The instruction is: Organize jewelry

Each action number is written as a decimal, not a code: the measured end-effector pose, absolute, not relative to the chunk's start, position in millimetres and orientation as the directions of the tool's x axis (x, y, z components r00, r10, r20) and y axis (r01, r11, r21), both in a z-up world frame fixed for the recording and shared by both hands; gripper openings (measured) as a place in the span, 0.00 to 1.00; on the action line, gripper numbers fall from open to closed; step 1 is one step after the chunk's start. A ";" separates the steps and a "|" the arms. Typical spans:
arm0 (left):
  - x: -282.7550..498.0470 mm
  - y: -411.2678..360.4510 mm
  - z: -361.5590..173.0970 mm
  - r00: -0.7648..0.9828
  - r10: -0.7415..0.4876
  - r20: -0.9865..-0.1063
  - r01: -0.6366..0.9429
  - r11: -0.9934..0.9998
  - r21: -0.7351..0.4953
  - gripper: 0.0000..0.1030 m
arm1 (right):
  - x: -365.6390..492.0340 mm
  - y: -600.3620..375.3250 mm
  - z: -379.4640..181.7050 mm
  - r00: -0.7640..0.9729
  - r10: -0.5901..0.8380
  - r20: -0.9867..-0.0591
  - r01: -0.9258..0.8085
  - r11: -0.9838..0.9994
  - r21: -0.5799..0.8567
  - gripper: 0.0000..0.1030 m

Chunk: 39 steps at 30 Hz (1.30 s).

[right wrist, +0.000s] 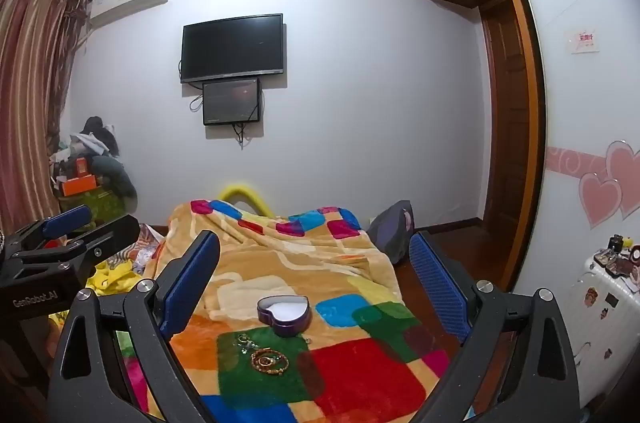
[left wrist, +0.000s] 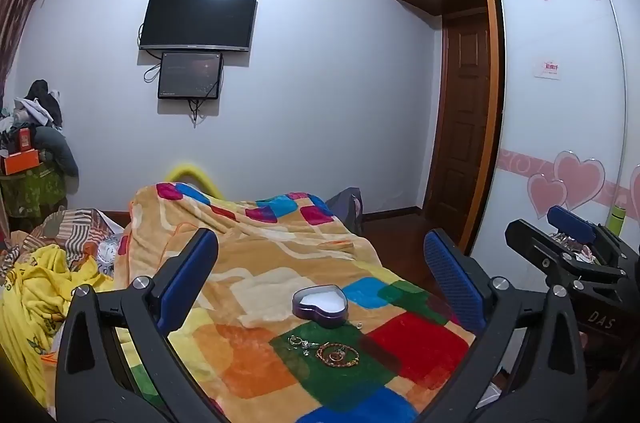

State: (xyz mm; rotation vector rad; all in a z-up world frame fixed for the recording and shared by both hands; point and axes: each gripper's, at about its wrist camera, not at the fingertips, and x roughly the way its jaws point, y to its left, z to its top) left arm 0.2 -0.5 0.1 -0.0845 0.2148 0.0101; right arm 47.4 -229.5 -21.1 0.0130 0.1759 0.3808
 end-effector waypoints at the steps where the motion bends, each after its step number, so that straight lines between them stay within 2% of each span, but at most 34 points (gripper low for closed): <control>1: 0.8 -0.9 0.1 0.976 -0.002 -0.217 -0.016 0.996 -0.084 1.00 | 47.6 -229.4 -21.3 0.913 0.371 -0.168 -0.368 0.929 0.044 0.92; 9: 2.7 -0.7 10.1 0.972 -0.006 -0.237 -0.015 0.996 -0.084 1.00 | 45.3 -228.4 -21.7 0.912 0.375 -0.169 -0.373 0.927 0.046 0.92; 14: 3.7 4.3 -4.1 0.973 0.008 -0.230 -0.033 0.994 -0.101 1.00 | 39.7 -224.4 -22.1 0.912 0.372 -0.171 -0.371 0.928 0.039 0.92; 39: 4.4 7.4 -6.7 0.971 -0.005 -0.237 -0.023 0.993 -0.112 1.00 | 45.4 -223.9 -26.1 0.904 0.381 -0.196 -0.380 0.924 0.044 0.92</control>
